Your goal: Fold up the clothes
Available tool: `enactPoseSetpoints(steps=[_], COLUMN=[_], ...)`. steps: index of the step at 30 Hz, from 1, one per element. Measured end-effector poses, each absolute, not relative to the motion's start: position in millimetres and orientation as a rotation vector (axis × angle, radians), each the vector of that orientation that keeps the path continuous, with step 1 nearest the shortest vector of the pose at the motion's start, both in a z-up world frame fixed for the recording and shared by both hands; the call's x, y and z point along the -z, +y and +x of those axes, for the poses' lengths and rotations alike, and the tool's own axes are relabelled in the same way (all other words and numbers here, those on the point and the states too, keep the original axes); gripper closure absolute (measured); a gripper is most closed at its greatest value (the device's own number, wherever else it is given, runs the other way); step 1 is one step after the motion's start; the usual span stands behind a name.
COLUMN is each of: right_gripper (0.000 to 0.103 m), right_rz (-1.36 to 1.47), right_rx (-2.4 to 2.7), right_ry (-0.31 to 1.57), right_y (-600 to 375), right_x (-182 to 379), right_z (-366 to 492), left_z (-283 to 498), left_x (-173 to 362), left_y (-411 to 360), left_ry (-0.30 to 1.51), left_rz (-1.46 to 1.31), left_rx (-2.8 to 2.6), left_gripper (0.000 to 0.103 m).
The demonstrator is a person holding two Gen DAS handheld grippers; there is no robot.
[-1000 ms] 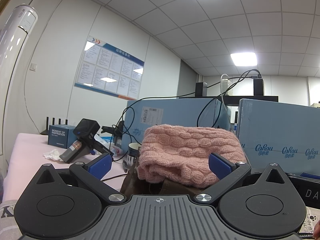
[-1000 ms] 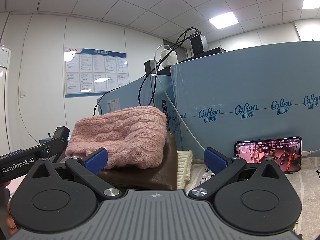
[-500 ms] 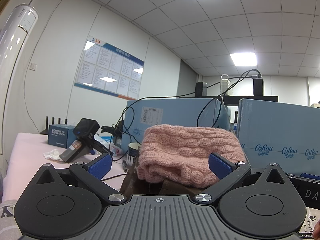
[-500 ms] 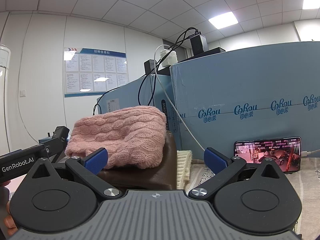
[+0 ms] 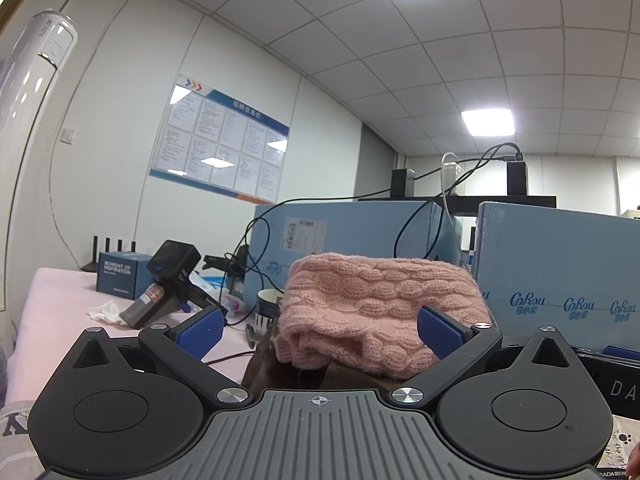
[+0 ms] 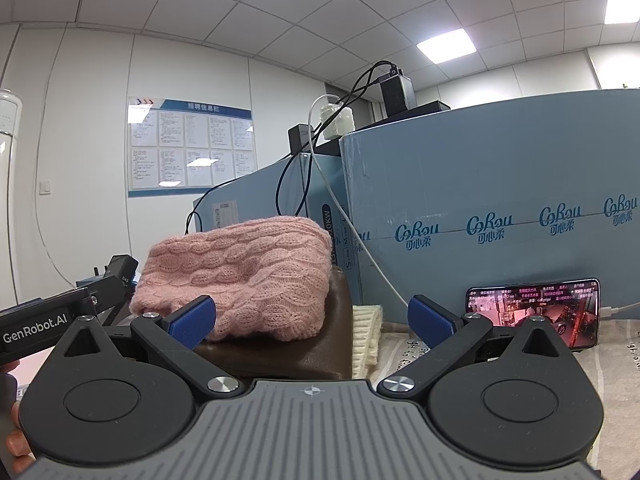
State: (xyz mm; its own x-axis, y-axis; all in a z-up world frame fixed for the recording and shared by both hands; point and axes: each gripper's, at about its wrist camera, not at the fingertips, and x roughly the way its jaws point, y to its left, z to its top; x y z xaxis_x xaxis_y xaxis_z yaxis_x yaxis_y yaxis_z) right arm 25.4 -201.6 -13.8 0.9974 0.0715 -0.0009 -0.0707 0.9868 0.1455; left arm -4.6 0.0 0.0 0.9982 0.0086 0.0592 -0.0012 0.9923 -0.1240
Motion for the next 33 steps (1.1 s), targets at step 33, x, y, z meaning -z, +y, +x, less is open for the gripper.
enactPoseSetpoints(steps=[33], right_gripper=[0.000], right_rz=[0.087], right_rx=[0.168], right_ry=[0.018], right_y=[-187], right_x=[-12], right_z=[-56], left_z=[-27], left_x=[2], left_y=[20], left_ry=[-0.216], left_rz=[-0.265], left_rx=[0.144], left_gripper=[0.000])
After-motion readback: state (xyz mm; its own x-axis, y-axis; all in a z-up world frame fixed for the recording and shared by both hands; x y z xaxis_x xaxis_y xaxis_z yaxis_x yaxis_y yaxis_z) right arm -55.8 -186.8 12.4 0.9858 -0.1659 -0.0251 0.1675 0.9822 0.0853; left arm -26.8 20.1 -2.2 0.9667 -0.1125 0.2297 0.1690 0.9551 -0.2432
